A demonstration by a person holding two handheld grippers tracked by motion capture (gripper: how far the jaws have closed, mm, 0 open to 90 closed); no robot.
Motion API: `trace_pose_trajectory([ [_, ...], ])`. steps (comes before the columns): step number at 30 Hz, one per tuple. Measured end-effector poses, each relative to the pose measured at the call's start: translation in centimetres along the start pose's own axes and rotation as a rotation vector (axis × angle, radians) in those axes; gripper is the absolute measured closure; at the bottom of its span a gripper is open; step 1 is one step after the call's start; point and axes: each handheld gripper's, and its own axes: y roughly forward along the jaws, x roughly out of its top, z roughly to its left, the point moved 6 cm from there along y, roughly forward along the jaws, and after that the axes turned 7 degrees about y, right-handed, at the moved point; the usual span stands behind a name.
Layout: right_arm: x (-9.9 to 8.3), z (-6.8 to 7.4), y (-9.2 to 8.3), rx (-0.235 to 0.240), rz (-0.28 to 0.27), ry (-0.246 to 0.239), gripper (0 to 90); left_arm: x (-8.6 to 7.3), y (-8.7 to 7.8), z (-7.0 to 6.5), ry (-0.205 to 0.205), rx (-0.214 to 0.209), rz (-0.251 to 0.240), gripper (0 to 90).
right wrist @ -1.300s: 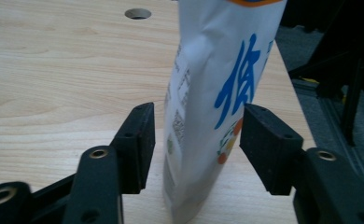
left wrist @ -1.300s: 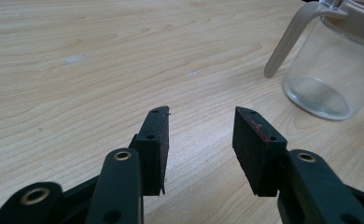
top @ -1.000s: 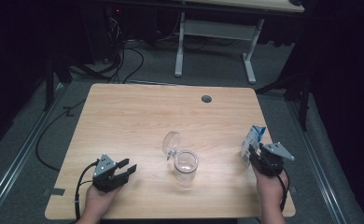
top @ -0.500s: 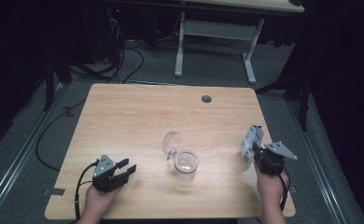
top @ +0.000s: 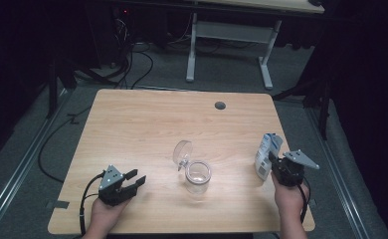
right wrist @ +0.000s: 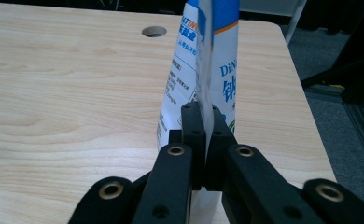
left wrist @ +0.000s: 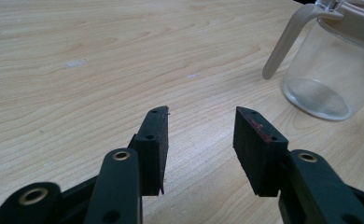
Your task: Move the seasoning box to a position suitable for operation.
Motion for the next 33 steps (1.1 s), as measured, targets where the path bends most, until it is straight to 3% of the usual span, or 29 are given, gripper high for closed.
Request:
trace_pose_trajectory([
  [15,1.0,3.0,-2.5,0.102,0.003,-0.036,90.0,0.0,0.1,-0.3,0.007,-0.003,-0.005,54.8],
  [21,0.7,4.2,-2.9,0.136,0.041,-0.050,90.0,-0.1,0.1,-0.4,0.010,-0.006,-0.005,54.6],
  [33,0.8,6.9,-3.9,0.194,0.153,-0.136,90.0,0.0,0.2,-0.6,0.015,-0.020,-0.010,53.9],
])
